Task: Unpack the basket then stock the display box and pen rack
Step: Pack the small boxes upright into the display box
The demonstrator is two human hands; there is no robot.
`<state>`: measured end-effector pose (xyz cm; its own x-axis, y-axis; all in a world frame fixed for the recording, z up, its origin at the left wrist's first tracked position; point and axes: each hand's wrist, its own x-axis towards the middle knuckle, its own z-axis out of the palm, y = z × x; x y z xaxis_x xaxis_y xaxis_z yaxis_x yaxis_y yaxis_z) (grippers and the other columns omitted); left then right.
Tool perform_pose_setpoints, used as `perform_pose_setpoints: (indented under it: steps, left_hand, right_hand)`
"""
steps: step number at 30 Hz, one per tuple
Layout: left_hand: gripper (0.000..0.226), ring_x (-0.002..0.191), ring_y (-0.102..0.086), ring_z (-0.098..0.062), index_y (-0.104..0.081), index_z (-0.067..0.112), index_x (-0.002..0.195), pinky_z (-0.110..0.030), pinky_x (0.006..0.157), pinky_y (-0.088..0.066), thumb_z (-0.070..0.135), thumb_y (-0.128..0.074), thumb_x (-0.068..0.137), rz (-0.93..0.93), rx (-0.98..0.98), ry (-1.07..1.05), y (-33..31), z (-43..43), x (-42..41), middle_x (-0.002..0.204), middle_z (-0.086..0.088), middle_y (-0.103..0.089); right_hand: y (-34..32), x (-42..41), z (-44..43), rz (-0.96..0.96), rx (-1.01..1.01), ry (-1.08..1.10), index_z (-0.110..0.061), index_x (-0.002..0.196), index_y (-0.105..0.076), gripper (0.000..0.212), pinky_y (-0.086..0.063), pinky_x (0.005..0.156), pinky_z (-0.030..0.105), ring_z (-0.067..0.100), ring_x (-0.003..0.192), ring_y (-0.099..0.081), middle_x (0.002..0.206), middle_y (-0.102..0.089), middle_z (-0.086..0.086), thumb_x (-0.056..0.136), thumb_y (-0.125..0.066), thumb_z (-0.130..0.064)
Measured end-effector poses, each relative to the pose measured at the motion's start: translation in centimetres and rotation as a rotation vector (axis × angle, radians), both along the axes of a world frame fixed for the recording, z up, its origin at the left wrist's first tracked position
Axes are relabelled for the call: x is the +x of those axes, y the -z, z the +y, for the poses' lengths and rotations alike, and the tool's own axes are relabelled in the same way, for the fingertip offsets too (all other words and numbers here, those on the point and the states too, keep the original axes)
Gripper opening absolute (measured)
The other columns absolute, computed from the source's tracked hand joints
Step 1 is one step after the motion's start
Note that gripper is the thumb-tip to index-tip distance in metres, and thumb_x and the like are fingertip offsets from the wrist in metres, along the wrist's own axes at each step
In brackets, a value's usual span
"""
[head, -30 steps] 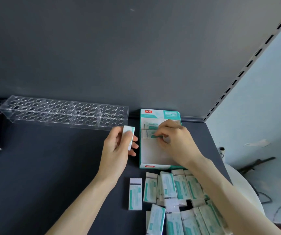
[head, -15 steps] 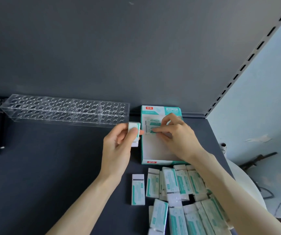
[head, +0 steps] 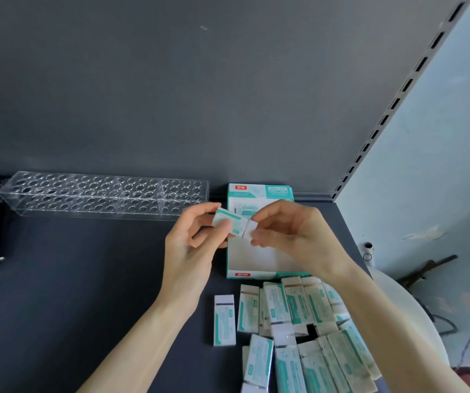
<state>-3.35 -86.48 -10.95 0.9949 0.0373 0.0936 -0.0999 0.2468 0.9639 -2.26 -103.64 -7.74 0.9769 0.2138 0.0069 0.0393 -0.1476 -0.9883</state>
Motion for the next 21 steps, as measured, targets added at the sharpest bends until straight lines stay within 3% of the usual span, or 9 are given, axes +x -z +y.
perform_pose_setpoints:
  steps: [4, 7, 12, 15, 21]
  left_hand:
    - [0.037, 0.080, -0.062, -0.013, -0.063, 0.028, 0.113, -0.022, 0.071, -0.047, 0.013, -0.070, 0.080, -0.058, 0.200, 0.117, -0.17, 0.53, -0.01, 0.084, 0.001, -0.070]
    - [0.034, 0.077, -0.061, -0.019, -0.064, 0.030, 0.111, -0.025, 0.068, -0.045, 0.019, -0.068, 0.078, -0.107, 0.307, 0.185, -0.29, 0.25, -0.18, 0.084, 0.000, -0.071]
    - [0.019, 0.082, -0.068, -0.016, -0.062, 0.013, 0.099, -0.021, 0.073, -0.052, 0.007, -0.070, 0.083, -0.085, 0.168, 0.188, -0.22, 0.29, -0.09, 0.092, -0.003, -0.073]
    - [0.015, 0.086, -0.070, -0.019, -0.062, 0.007, 0.092, -0.024, 0.076, -0.054, 0.009, -0.070, 0.081, -0.076, 0.116, 0.184, 0.01, 0.37, 0.09, 0.094, -0.008, -0.071]
    - [0.017, 0.088, -0.069, -0.012, -0.070, 0.025, 0.090, -0.024, 0.080, -0.053, 0.022, -0.077, 0.075, -0.097, 0.189, 0.166, 0.06, 0.47, 0.25, 0.092, 0.002, -0.074]
  right_hand:
    - [-0.14, -0.34, -0.19, -0.064, 0.104, 0.109, -0.009, 0.087, -0.066, 0.019, -0.054, 0.068, 0.025, 0.015, 0.064, -0.062, 0.075, -0.069, 0.003, 0.082, -0.062, 0.008]
    - [-0.36, -0.51, -0.20, -0.077, 0.154, 0.140, -0.009, 0.084, -0.068, 0.013, -0.054, 0.068, 0.021, 0.015, 0.064, -0.065, 0.074, -0.071, 0.003, 0.081, -0.064, 0.003]
    - [0.07, -0.82, -0.29, -0.018, 0.134, 0.098, -0.008, 0.086, -0.069, 0.011, -0.053, 0.073, 0.022, 0.014, 0.071, -0.065, 0.083, -0.072, 0.005, 0.078, -0.068, 0.000]
    - [0.21, -0.99, -0.24, 0.070, 0.132, 0.050, -0.007, 0.083, -0.068, 0.016, -0.056, 0.076, 0.027, 0.017, 0.077, -0.067, 0.087, -0.073, 0.009, 0.071, -0.070, -0.017]
    - [-0.03, -1.02, -0.69, 0.091, 0.125, -0.014, 0.000, 0.086, -0.065, 0.024, -0.057, 0.077, 0.032, 0.032, 0.082, -0.069, 0.095, -0.070, 0.018, 0.070, -0.072, -0.015]
